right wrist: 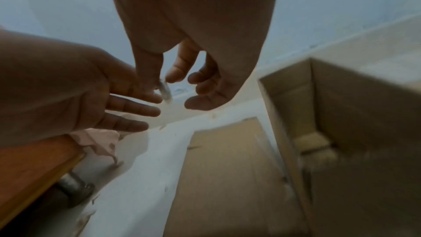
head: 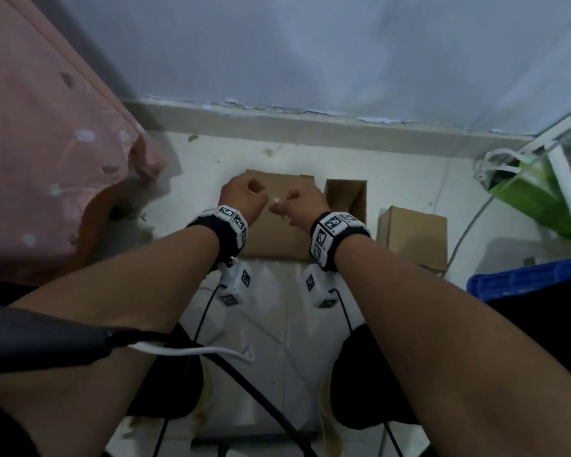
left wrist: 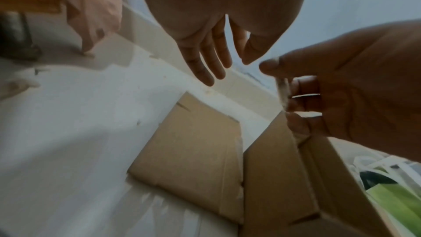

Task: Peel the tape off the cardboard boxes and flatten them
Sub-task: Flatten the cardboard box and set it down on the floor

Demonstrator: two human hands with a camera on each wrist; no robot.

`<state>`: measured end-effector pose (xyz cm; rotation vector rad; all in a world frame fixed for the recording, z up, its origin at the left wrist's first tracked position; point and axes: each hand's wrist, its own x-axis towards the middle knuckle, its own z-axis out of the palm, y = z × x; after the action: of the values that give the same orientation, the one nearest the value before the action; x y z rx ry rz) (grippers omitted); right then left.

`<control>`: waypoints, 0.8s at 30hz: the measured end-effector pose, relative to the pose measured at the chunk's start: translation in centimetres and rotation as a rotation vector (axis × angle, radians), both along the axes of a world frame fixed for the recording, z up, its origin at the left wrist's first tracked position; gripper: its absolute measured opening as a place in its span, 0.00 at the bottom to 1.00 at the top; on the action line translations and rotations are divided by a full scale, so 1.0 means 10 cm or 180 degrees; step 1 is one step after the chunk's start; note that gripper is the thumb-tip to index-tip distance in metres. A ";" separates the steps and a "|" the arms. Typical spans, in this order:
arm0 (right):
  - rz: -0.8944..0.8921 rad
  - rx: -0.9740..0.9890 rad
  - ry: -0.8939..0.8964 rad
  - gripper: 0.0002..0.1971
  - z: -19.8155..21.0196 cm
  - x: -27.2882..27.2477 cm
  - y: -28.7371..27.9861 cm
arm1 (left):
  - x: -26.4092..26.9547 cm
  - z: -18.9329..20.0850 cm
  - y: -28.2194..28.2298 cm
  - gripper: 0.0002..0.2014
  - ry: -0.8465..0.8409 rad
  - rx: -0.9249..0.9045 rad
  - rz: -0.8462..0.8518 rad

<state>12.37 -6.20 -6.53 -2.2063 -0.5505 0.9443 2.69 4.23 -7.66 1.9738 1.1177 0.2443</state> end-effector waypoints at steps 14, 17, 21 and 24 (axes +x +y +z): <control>0.2372 -0.1597 0.0950 0.35 1.47 -0.40 -0.72 | -0.14 1.48 -0.35 0.16 0.0222 0.0882 -0.1337; 0.2129 -0.1359 0.1291 0.27 1.53 -0.53 -0.82 | -0.16 1.60 -0.40 0.13 0.0282 0.0904 -0.1664; 0.1773 -0.0972 0.0692 0.14 1.54 -0.56 -0.85 | -0.17 1.74 -0.49 0.08 0.0365 0.0977 -0.1993; 0.1442 -0.0789 0.0437 0.13 1.51 -0.41 -0.86 | -0.13 1.77 -0.52 0.05 0.0338 0.0944 -0.2014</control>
<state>8.29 -14.81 8.54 -2.2507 -0.9346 1.4538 1.36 -0.96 10.06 2.5189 0.4863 -0.0375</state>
